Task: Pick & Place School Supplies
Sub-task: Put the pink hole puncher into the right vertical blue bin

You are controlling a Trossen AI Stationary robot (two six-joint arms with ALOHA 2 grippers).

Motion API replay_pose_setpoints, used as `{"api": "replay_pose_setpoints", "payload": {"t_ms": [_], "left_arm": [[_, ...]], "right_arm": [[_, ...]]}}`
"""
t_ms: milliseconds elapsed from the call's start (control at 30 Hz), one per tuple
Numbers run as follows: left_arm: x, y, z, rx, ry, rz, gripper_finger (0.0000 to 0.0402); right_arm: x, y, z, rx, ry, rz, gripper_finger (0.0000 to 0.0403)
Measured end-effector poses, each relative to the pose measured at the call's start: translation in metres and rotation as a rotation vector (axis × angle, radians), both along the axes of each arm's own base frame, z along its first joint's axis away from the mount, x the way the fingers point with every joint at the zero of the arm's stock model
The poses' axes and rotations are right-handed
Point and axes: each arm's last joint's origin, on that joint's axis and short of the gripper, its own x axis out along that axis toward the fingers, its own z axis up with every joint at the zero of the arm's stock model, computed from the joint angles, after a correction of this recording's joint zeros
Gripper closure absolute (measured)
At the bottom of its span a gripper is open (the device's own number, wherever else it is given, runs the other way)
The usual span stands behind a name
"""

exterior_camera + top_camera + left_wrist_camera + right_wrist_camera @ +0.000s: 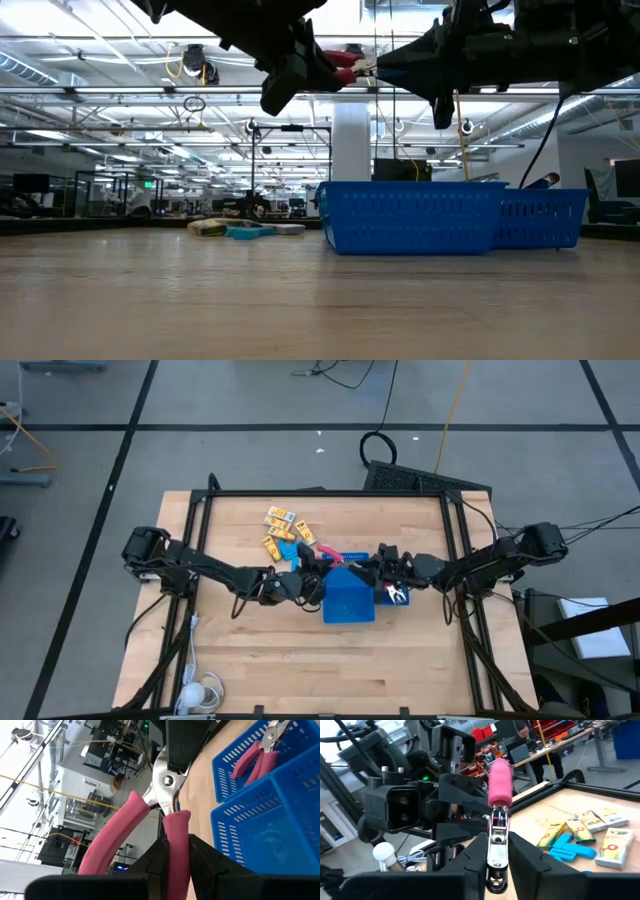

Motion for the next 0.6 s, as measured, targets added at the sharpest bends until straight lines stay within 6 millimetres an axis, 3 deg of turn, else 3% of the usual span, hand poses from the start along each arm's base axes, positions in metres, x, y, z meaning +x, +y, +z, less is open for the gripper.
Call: {"api": "replay_pose_setpoints", "payload": {"t_ms": [267, 600], "left_arm": [[0.0001, 0.0000, 0.0007, -0.072, -0.053, 0.024, 0.0322], [0.0028, -0.0049, 0.0001, -0.434, -0.171, -0.098, 0.0206]], "right_arm": [[-0.0001, 0.0000, 0.0008, -0.055, 0.000, -0.004, 0.0369], [-0.0003, -0.0007, 0.0014, -0.118, 0.004, -0.024, 0.0369]]}}
